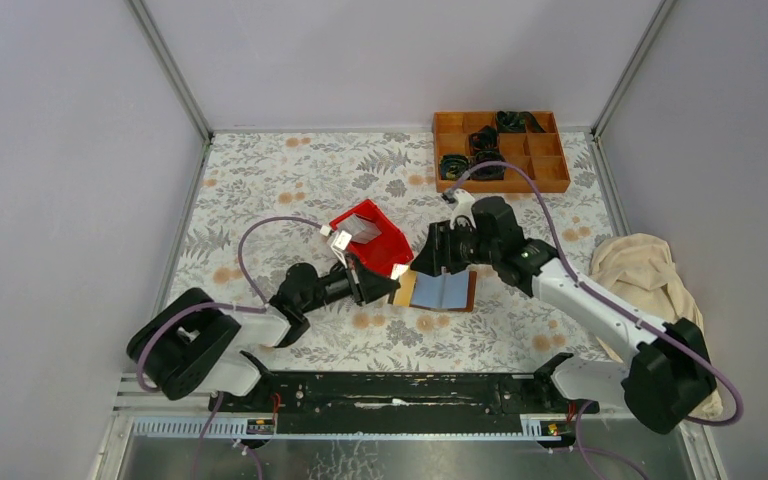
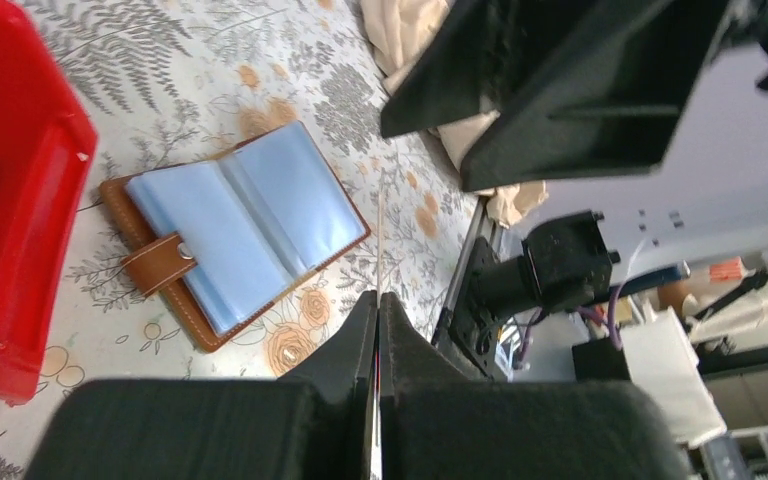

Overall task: Put the credit cards into the card holder
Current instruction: Pick up the credit card from the storage box.

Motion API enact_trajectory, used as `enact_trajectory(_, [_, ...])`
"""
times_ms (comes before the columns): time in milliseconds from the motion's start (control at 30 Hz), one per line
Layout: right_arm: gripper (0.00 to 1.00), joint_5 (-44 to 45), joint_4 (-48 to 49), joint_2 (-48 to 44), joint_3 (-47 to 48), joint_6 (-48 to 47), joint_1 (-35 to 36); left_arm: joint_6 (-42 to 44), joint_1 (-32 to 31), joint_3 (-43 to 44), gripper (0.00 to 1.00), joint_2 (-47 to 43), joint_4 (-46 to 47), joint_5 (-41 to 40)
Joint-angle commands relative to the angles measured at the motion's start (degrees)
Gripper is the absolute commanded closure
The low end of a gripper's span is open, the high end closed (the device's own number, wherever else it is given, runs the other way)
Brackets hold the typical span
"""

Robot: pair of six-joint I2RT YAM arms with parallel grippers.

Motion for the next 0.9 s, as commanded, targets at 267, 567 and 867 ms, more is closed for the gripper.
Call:
enact_trajectory(267, [0.39, 10.2, 18.0, -8.8, -16.0, 10.2, -0.2, -16.6, -0.9, -0.3, 1.00, 16.3, 27.0, -5.9])
enact_trajectory(567, [0.43, 7.3, 30.3, -7.9, -22.9, 16.7, -0.3, -16.3, -3.3, 1.4, 1.00, 19.7, 27.0, -8.2])
enact_trajectory(867, [0.55, 2.6, 42.8, -5.0, -28.5, 24.1, -0.2, -17.1, -5.3, 3.9, 1.00, 22.6, 27.0, -9.6])
